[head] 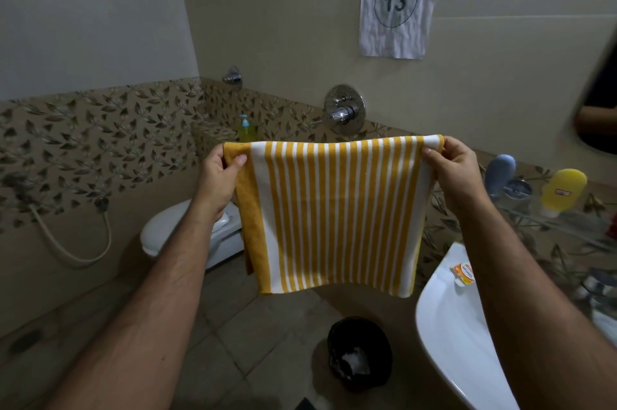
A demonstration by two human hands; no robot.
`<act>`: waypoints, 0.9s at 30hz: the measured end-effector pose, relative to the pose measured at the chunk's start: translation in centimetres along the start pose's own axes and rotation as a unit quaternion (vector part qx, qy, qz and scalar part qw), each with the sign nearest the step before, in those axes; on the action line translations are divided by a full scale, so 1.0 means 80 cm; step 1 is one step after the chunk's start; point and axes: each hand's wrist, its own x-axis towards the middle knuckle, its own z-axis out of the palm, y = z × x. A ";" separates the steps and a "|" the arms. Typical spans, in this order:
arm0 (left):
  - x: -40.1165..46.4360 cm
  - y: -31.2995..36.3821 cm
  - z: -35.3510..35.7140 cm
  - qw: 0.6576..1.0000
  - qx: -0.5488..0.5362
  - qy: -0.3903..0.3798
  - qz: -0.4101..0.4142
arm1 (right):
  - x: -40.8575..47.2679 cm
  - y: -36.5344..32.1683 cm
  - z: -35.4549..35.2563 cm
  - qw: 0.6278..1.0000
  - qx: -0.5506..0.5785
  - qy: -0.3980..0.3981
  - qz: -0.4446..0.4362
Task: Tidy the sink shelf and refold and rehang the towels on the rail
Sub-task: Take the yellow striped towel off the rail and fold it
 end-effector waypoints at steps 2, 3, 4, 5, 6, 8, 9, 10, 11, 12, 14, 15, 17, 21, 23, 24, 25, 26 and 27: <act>0.000 0.000 0.004 1.000 -0.003 0.001 0.008 | 0.002 -0.001 -0.002 1.000 0.007 -0.007 0.014; 0.000 0.000 0.006 1.000 -0.010 0.007 0.007 | 0.003 -0.001 -0.004 0.999 0.017 -0.016 0.025; 0.000 0.000 0.008 0.999 -0.029 0.022 0.000 | 0.003 -0.002 -0.005 0.999 0.025 -0.025 0.034; 0.000 0.001 0.010 0.997 -0.059 0.037 -0.015 | 0.004 -0.003 -0.006 0.998 0.035 -0.031 0.044; -0.001 0.001 0.012 0.994 -0.095 0.048 -0.033 | 0.006 -0.003 -0.007 0.997 0.046 -0.034 0.054; -0.004 0.004 0.016 0.987 -0.140 0.047 -0.062 | 0.009 -0.003 -0.012 0.993 0.081 -0.032 0.075; -0.005 0.005 0.017 0.986 -0.145 0.042 -0.071 | 0.010 -0.002 -0.014 0.991 0.096 -0.032 0.085; -0.004 0.006 0.018 0.985 -0.147 0.040 -0.078 | 0.011 -0.001 -0.016 0.990 0.103 -0.035 0.092; -0.004 0.009 0.020 0.984 -0.151 0.043 -0.081 | 0.012 -0.002 -0.016 0.989 0.108 -0.034 0.099; -0.003 0.013 0.022 0.982 -0.161 0.050 -0.084 | 0.015 -0.005 -0.015 0.988 0.115 -0.027 0.102; 0.001 0.027 0.032 0.975 -0.190 0.074 -0.089 | 0.025 -0.016 -0.015 0.982 0.158 -0.013 0.099; 0.003 0.037 0.038 0.970 -0.208 0.087 -0.090 | 0.030 -0.022 -0.016 0.977 0.192 -0.028 0.088; 0.010 0.058 0.051 0.960 -0.246 0.101 -0.086 | 0.025 -0.021 -0.017 0.968 0.198 -0.119 0.101; 0.014 0.077 0.070 0.965 -0.234 0.085 -0.086 | -0.041 0.065 0.007 0.931 0.107 -0.227 0.266; 0.013 0.071 0.067 0.969 -0.210 0.091 -0.096 | -0.050 0.083 0.019 0.927 0.131 -0.203 0.285; 0.014 0.069 0.063 0.968 -0.207 0.098 -0.102 | -0.045 0.080 0.019 0.929 0.152 -0.194 0.278; 0.016 0.068 0.057 0.967 -0.207 0.105 -0.105 | -0.036 0.070 0.016 0.931 0.170 -0.190 0.263; 0.019 0.067 0.050 0.965 -0.208 0.113 -0.108 | -0.027 0.057 0.010 0.931 0.186 -0.196 0.246; 0.024 0.066 0.043 0.964 -0.209 0.119 -0.112 | -0.021 0.047 0.006 0.929 0.199 -0.215 0.227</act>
